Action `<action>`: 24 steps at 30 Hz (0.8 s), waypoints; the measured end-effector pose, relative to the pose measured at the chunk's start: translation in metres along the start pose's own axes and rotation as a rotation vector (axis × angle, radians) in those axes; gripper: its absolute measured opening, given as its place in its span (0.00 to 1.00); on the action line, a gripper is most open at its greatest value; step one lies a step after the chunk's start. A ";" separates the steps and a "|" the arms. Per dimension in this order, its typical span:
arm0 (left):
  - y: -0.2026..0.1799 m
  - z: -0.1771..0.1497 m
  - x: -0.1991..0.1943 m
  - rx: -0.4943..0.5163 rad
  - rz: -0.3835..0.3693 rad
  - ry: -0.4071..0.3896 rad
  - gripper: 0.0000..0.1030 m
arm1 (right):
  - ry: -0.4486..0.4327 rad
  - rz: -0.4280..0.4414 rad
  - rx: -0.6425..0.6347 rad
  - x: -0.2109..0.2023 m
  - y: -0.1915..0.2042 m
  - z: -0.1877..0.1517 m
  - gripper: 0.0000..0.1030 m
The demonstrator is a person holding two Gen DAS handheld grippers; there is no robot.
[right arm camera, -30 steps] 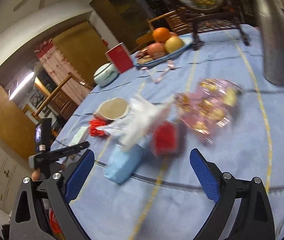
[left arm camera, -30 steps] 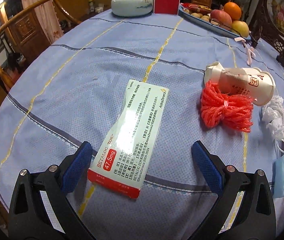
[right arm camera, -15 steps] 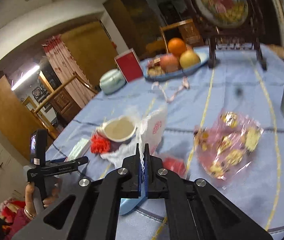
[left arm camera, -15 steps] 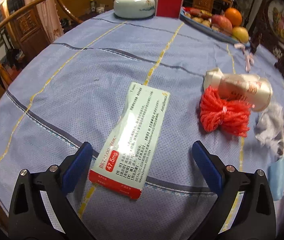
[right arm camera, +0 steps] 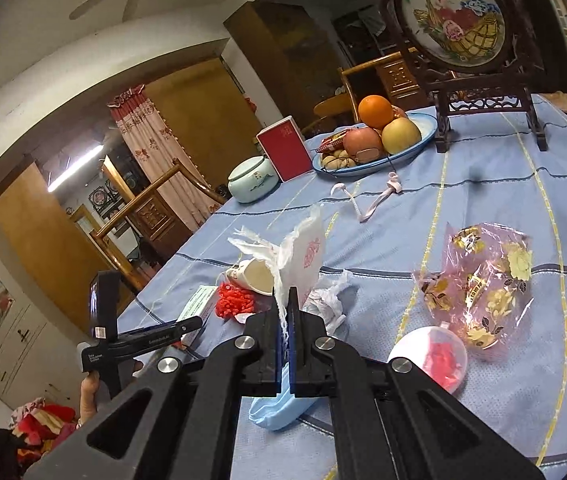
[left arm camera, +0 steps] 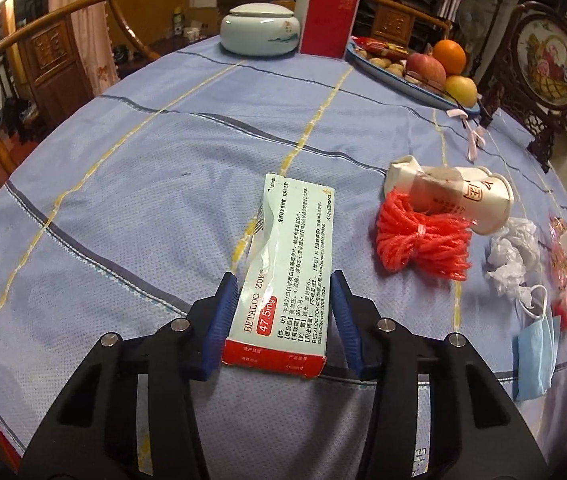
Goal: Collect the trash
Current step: 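Grasp the white Betaloc medicine box with the left tool while the right tool grasps the blue face mask, then carry the box and mask over the red wastebasket and open both tools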
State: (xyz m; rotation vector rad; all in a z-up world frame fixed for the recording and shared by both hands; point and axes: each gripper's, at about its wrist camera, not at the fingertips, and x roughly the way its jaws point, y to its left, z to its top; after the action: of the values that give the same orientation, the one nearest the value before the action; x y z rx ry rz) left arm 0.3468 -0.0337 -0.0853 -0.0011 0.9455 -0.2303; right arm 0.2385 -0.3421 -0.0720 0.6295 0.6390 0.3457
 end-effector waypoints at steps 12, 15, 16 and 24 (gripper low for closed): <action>-0.012 0.000 0.006 0.061 0.065 0.021 0.48 | 0.016 0.013 0.014 0.003 0.000 -0.002 0.03; -0.007 0.000 0.002 0.037 0.058 0.003 0.44 | 0.013 0.015 0.022 0.003 -0.001 -0.002 0.03; -0.004 -0.001 -0.003 0.019 0.060 -0.021 0.44 | 0.011 0.018 0.026 0.002 -0.003 -0.001 0.03; 0.012 -0.018 -0.062 -0.052 -0.034 -0.119 0.44 | 0.000 0.077 0.068 -0.002 -0.010 0.001 0.03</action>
State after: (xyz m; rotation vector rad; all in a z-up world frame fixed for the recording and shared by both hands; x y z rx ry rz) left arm 0.2998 -0.0082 -0.0471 -0.0779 0.8334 -0.2340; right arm 0.2385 -0.3509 -0.0768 0.7209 0.6300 0.3973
